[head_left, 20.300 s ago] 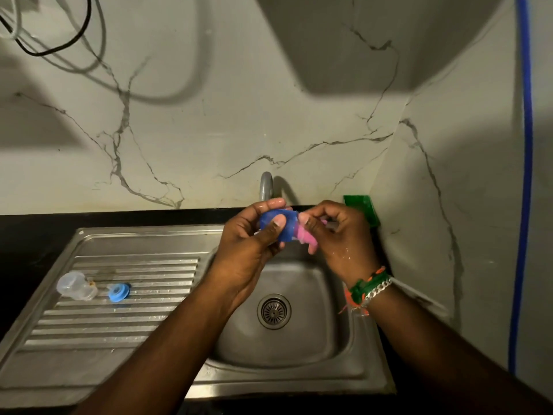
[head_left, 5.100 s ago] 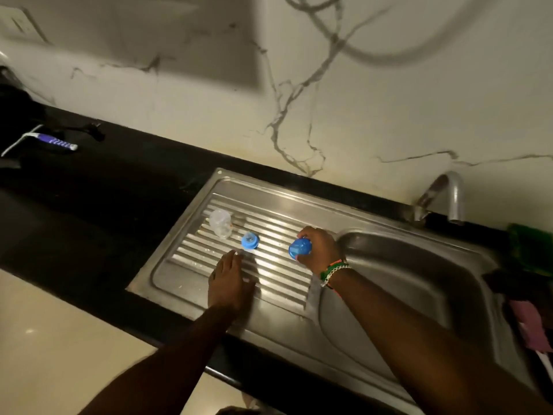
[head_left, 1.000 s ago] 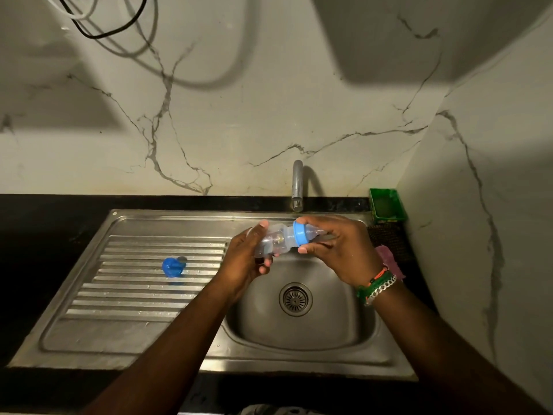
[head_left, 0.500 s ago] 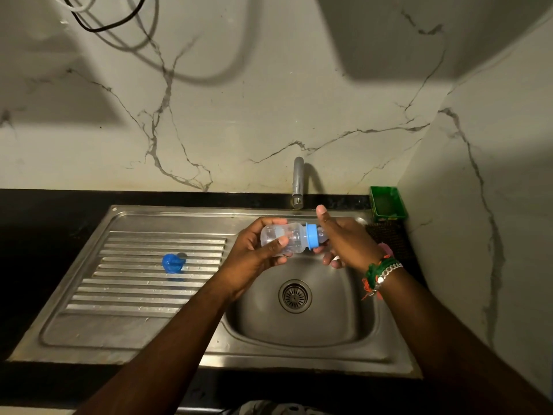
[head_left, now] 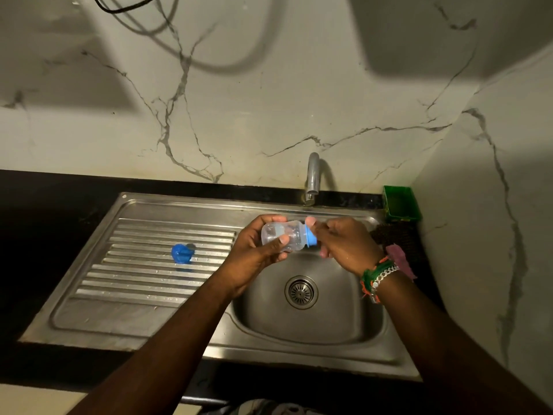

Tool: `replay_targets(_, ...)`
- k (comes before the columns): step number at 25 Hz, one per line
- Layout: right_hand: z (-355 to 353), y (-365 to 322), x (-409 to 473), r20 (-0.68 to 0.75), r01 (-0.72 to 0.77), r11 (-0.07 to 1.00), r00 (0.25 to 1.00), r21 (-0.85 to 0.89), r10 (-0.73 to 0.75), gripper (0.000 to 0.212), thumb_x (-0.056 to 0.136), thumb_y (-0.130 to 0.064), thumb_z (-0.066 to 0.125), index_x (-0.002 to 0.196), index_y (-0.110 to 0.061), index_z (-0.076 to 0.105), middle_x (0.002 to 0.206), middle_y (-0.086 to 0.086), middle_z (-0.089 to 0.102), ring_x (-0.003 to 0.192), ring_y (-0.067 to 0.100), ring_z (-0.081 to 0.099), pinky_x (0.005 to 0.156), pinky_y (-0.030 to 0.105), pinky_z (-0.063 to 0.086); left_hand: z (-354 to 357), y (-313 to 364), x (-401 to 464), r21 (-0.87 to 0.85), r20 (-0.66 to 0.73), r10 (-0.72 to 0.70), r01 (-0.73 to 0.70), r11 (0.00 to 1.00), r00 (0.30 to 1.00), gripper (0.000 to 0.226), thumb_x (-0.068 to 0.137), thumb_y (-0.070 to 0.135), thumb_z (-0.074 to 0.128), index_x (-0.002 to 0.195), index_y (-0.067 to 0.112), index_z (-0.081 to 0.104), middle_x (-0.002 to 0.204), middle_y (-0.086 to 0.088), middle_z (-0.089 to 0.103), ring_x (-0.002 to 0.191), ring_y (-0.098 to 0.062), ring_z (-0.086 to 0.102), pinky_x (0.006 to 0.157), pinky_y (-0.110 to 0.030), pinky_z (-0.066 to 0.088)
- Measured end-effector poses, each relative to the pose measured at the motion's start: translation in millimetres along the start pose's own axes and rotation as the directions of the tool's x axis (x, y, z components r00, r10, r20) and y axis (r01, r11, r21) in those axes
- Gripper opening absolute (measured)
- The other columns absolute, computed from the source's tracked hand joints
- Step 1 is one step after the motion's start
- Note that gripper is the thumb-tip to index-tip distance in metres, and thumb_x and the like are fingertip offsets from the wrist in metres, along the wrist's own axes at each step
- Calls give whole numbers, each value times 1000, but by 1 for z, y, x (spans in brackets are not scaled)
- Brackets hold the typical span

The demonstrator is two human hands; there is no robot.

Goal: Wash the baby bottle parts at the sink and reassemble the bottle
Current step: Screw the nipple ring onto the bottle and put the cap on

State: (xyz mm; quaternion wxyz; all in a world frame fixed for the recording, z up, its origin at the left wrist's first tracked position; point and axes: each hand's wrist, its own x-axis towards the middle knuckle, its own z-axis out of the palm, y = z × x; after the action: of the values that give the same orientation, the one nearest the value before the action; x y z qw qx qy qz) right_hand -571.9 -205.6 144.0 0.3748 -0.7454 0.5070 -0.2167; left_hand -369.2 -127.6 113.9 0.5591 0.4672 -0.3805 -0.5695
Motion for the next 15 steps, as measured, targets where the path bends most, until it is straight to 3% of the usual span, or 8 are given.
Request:
replay_targets(2,10,-13,5,77,-131,990,989,59,127,72,92,-76,39,72,-16,73,60,2,71,56,13,66,65,29,53,-15,-1,0,57,13,15,-16,998,1000,42,91,7,72,130,8,58,124,-3,69,114,-27,69,83,-36,61)
replay_targets(4,21,-23,13,142,-94,994,986,47,86,57,94,-70,45,84,-23,75,70,-4,74,62,10,67,58,22,49,-35,0,-2,27,-40,-2,3,1000,999,45,87,11,75,129,9,59,126,-7,69,114,-28,69,81,-34,61)
replay_targets(7,45,-30,33,183,63,997,981,38,-69,43,95,-55,59,78,-19,73,70,-1,72,64,11,64,62,31,48,-63,-2,-8,27,-79,-14,16,1000,997,43,86,12,79,126,14,62,127,-14,66,111,-27,68,79,-34,60)
replay_targets(9,72,-43,45,300,-81,993,953,85,52,57,99,-56,50,72,-11,70,58,5,68,51,10,57,58,30,44,-88,-2,-13,132,-77,23,-13,991,997,45,85,7,79,125,12,62,127,-16,65,112,-26,67,83,-38,60)
replay_targets(10,86,-50,51,391,-218,969,907,112,159,60,100,-59,45,69,-12,68,50,1,61,44,8,51,53,26,40,-102,1,-15,180,-77,33,-19,983,996,45,84,5,80,125,11,62,126,-14,65,113,-26,66,86,-40,59)
replay_targets(12,118,-66,66,606,-485,873,713,60,354,65,94,-71,40,65,-16,59,46,-6,49,39,6,40,45,20,29,-136,7,-22,238,-92,39,-16,971,995,45,82,4,82,123,11,64,123,-13,67,112,-28,67,90,-43,59)
replay_targets(14,149,-74,80,758,-615,788,513,-2,403,68,87,-80,40,62,-19,53,49,-6,42,41,6,37,43,18,24,-167,10,-31,263,-116,36,-5,965,993,44,82,3,82,122,8,64,121,-16,66,109,-31,67,89,-43,59)
replay_targets(15,168,-77,91,795,-639,769,465,-4,390,71,85,-83,39,63,-18,55,51,-5,45,42,7,39,42,17,24,-187,9,-36,259,-153,37,4,966,987,44,82,2,81,123,5,63,122,-18,66,110,-33,67,88,-42,59)
